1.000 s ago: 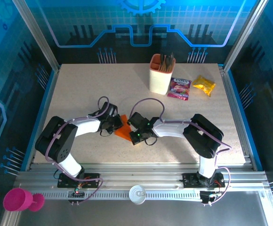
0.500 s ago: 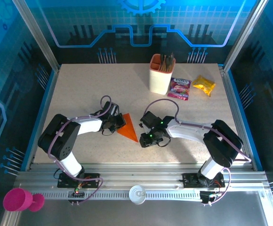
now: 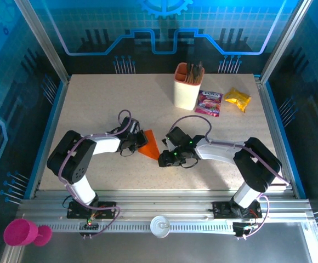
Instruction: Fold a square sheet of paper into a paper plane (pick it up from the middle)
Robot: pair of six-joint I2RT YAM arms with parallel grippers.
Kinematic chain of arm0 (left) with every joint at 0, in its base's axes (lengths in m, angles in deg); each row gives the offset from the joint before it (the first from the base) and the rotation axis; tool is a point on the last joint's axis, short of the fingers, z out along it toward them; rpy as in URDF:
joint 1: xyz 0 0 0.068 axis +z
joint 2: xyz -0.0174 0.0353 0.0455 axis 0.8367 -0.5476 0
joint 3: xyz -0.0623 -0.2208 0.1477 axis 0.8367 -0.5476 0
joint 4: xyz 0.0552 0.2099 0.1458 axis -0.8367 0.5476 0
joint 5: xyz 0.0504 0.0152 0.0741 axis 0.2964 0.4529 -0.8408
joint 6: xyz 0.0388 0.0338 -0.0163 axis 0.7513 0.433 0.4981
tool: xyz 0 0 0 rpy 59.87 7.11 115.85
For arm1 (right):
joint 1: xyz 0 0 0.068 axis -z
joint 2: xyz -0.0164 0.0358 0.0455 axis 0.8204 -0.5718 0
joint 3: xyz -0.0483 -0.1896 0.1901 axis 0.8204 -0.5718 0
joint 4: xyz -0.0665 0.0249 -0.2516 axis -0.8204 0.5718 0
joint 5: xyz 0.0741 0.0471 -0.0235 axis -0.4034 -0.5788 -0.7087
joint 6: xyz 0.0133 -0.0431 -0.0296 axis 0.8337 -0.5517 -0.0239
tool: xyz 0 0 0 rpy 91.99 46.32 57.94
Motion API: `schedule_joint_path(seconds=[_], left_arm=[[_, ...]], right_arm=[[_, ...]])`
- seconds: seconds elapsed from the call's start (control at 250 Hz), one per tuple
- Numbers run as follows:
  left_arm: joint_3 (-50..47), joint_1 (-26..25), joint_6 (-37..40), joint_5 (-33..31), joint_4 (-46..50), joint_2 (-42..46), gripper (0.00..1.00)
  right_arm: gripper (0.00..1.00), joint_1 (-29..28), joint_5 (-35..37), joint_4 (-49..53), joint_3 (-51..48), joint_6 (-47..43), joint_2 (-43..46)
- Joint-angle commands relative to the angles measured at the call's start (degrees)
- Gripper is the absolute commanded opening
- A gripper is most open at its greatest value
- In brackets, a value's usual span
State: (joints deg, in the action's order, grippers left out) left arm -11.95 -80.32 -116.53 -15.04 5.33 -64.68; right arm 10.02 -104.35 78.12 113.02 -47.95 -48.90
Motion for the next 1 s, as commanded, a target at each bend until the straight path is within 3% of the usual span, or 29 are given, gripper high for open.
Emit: schedule_joint_path(seconds=[0.0, 0.427, 0.811, 0.999], left_arm=[[-1.43, 0.24, 2.04, -2.34, 6.27, -3.74, 0.00], [-1.69, 0.23, 2.05, -2.03, 5.61, -4.66, 0.00], [-1.79, 0.24, 2.27, -1.91, 5.53, -4.93, 0.00], [-1.69, 0.29, 2.33, -1.79, 5.46, -5.27, 0.00]], right_arm=[[0.39, 1.41, -3.11, -3.86, -0.57, 2.30, -2.05], [0.39, 3.61, -6.33, -8.98, -0.60, 4.62, -6.59], [0.40, 4.63, -6.08, -11.52, -6.30, 5.74, -4.29], [0.31, 5.35, -8.56, -16.46, -5.74, 7.40, -6.28]])
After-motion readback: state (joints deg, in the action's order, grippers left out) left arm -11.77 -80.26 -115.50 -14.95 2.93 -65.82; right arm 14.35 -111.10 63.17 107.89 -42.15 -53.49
